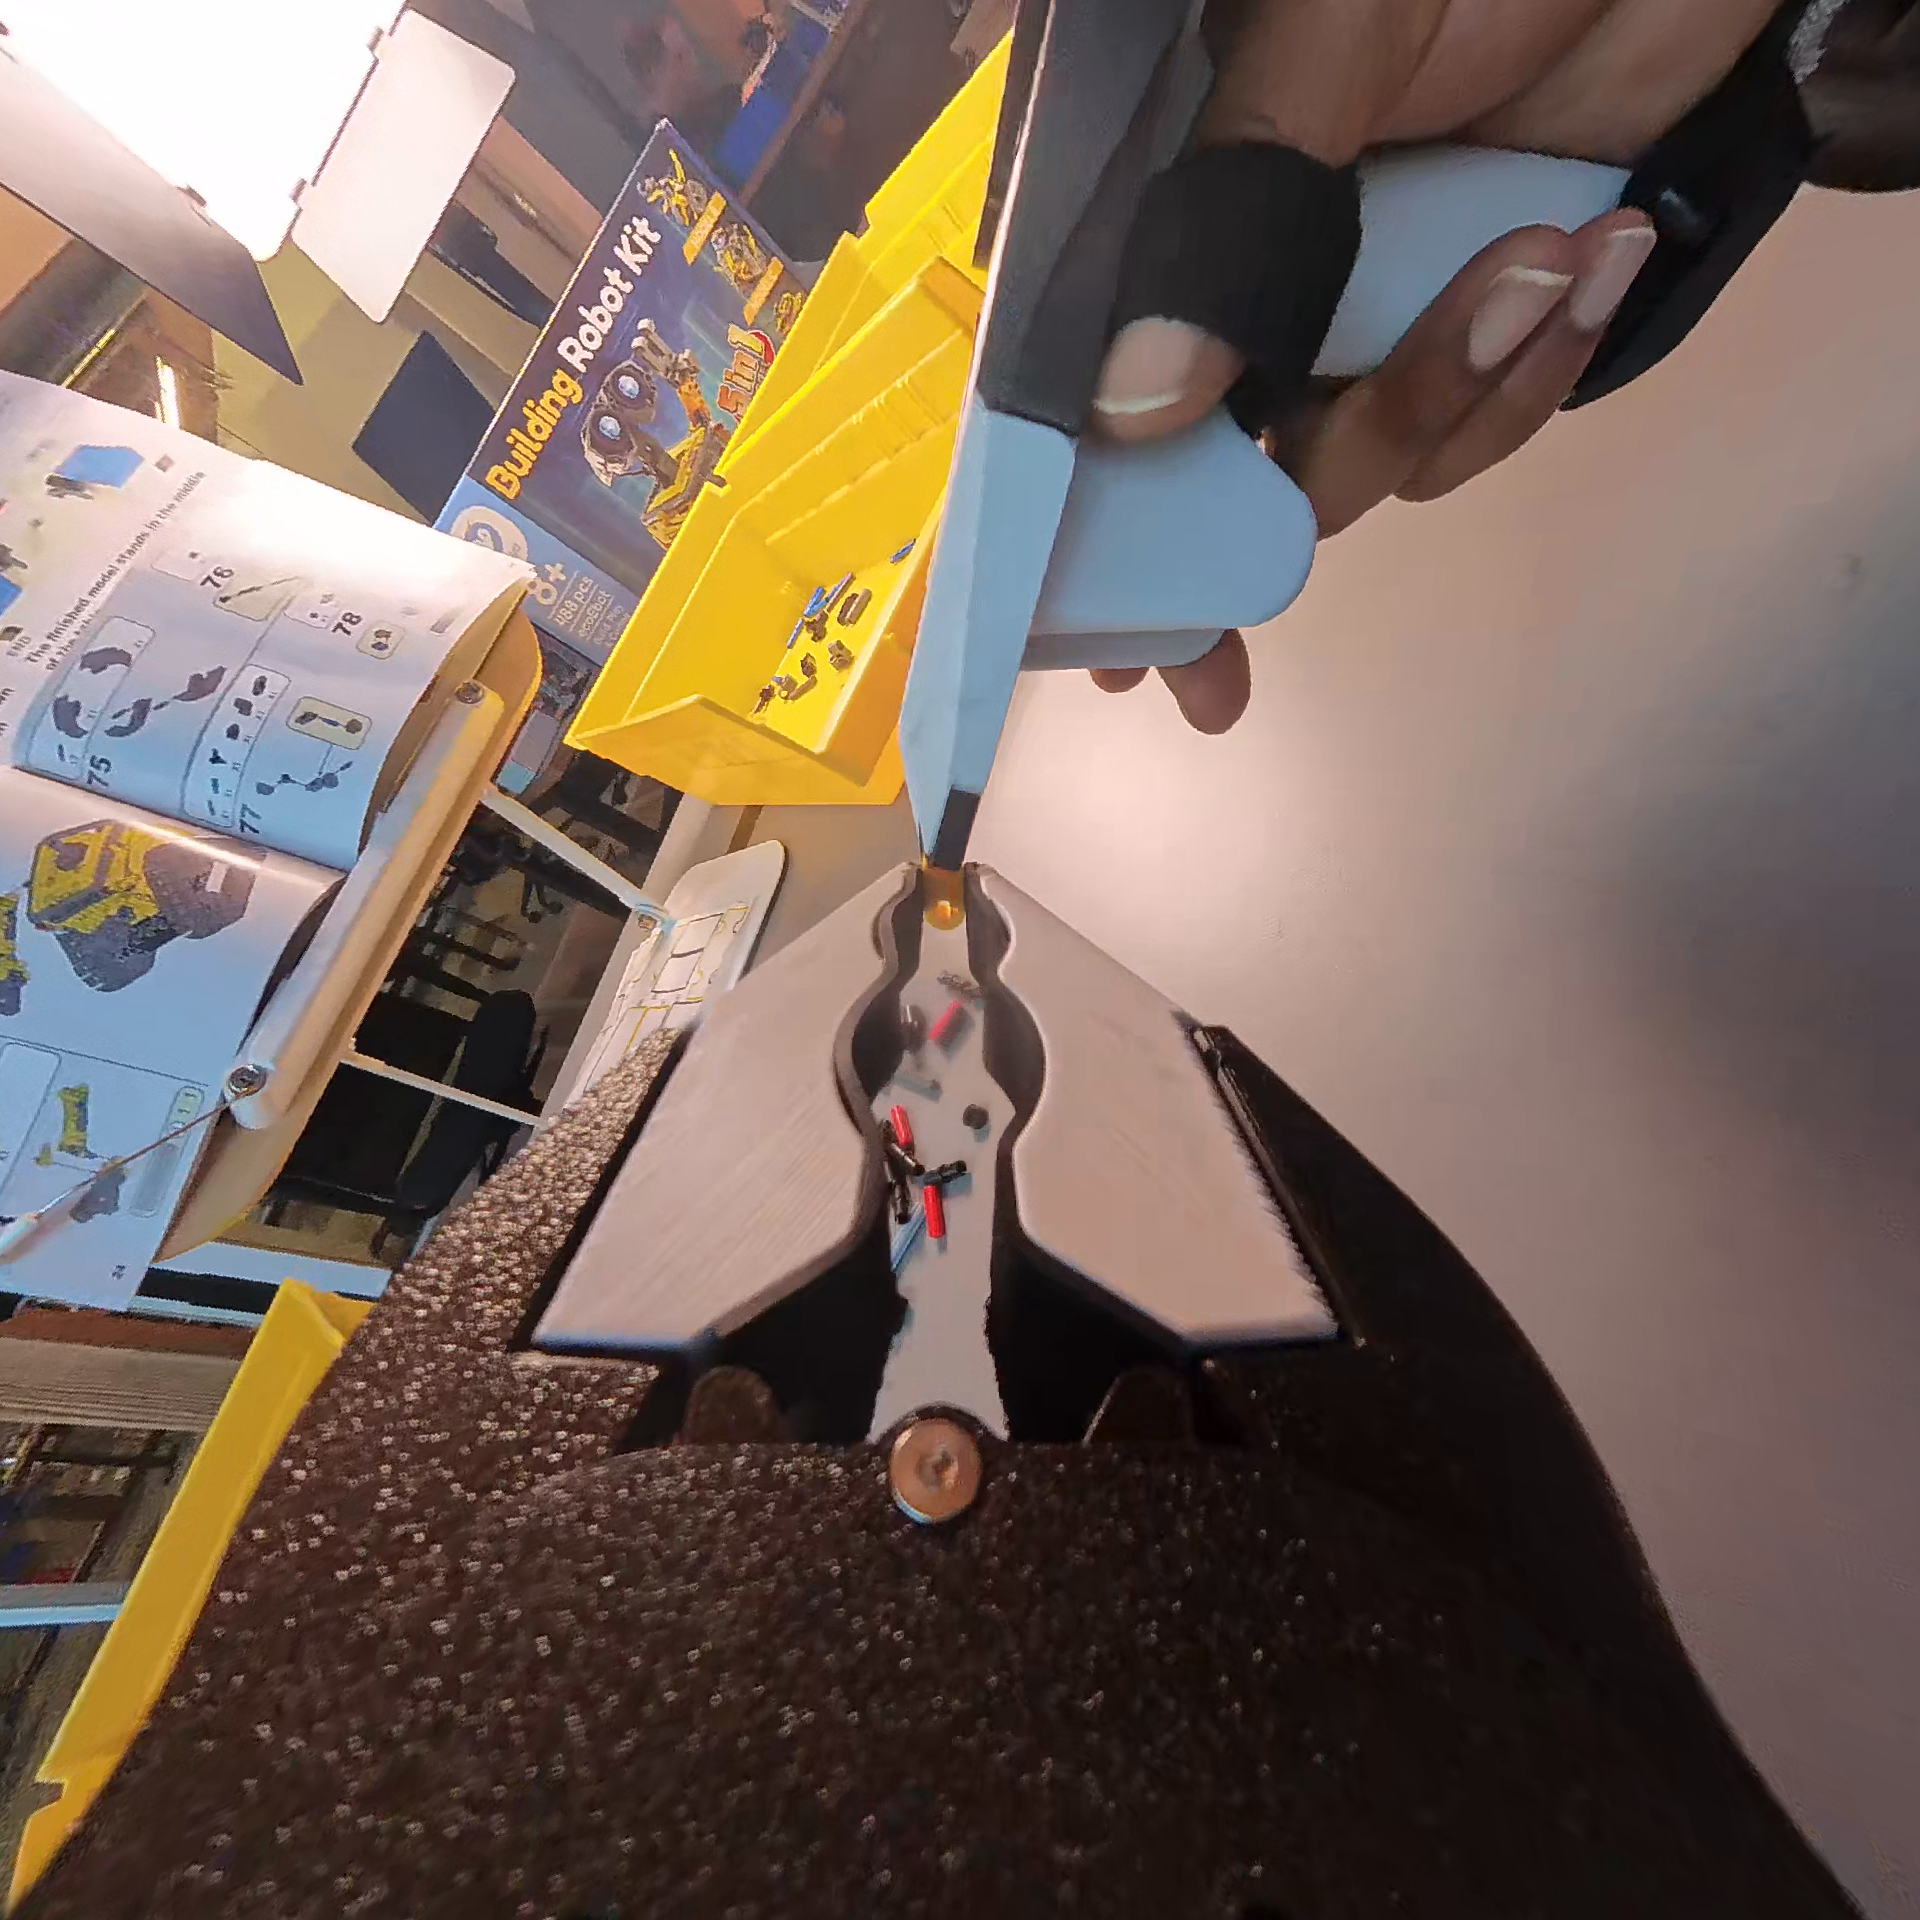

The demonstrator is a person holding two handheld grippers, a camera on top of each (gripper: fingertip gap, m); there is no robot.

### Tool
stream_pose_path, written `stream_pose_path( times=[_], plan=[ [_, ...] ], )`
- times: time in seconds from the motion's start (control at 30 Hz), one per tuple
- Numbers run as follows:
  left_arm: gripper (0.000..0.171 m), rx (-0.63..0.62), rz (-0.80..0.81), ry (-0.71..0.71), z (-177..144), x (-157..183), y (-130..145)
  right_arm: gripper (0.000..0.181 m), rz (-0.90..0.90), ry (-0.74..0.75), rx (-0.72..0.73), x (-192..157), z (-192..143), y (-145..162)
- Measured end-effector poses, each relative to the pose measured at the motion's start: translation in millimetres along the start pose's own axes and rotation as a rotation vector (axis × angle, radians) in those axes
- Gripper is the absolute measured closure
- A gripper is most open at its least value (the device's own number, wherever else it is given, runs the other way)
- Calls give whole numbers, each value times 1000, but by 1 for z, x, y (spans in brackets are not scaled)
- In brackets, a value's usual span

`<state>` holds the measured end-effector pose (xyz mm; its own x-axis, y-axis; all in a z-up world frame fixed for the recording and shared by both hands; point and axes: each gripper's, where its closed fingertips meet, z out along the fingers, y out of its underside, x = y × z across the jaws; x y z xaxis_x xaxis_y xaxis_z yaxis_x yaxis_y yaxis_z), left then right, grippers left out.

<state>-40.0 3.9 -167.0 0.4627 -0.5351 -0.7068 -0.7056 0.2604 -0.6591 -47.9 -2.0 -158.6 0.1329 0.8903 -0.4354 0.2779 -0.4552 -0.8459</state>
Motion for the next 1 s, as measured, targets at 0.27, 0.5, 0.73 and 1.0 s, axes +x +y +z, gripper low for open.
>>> stream_pose_path(
  times=[0.27,0.5,0.73,1.0],
  plan=[
    [139,92,-455,126,-2,-10,-3,177,-91,77,15,23,-31,-13],
    [131,219,-824,184,-10,-36,-2,176,-247,617,-16,160,-190,-99],
    [125,165,-811,203,-1,-25,8,176,-42,945,-281,332,-306,-93],
    [127,135,-824,207,4,-22,19,175,41,993,-344,390,-311,-79]
  ],
)
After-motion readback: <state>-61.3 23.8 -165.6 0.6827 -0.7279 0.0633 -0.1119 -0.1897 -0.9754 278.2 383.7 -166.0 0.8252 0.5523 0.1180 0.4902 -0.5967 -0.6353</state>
